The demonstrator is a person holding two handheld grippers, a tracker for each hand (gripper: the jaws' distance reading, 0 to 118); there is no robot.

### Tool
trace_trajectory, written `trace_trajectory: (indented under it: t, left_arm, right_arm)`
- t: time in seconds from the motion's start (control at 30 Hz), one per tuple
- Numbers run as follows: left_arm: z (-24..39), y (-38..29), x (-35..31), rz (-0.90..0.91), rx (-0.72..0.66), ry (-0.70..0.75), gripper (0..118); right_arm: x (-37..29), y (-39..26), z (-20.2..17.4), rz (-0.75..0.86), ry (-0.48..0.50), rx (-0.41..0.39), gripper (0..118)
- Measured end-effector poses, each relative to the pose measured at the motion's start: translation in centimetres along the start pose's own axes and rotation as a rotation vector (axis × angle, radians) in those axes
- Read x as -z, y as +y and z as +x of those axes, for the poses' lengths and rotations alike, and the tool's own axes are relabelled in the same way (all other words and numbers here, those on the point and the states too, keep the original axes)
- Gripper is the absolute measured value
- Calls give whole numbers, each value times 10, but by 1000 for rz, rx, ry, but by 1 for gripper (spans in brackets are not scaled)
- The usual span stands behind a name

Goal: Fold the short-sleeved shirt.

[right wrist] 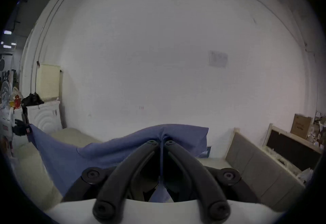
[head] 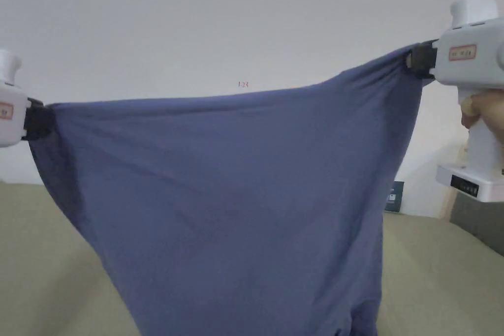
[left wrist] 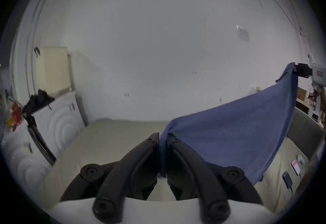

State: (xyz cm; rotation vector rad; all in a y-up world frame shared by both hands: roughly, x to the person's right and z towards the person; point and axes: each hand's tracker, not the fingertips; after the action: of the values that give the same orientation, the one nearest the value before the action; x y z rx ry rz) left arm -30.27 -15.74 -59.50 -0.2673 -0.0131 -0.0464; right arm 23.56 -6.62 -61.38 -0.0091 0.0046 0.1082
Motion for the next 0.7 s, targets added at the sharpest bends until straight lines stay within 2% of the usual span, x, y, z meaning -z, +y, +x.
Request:
trace_trajectory:
  t: [0.13,0.3,0.47,0.7]
  left_arm:
    - [-1,36,11,49,-7,29,10]
    - [-1,39,8,114,-3,71,10]
    - [0,-4,-4,101,40,40,10]
    - [-3,-105,-30,-11,44,-9,10]
  right_arm:
    - [10,17,-4,44,-8,5,2]
    - [6,2,-9,39,-9,24,2]
    - [-18,-42,-12,-17,3,24,2]
    - [-81,-141,-5,-84,18,96,2]
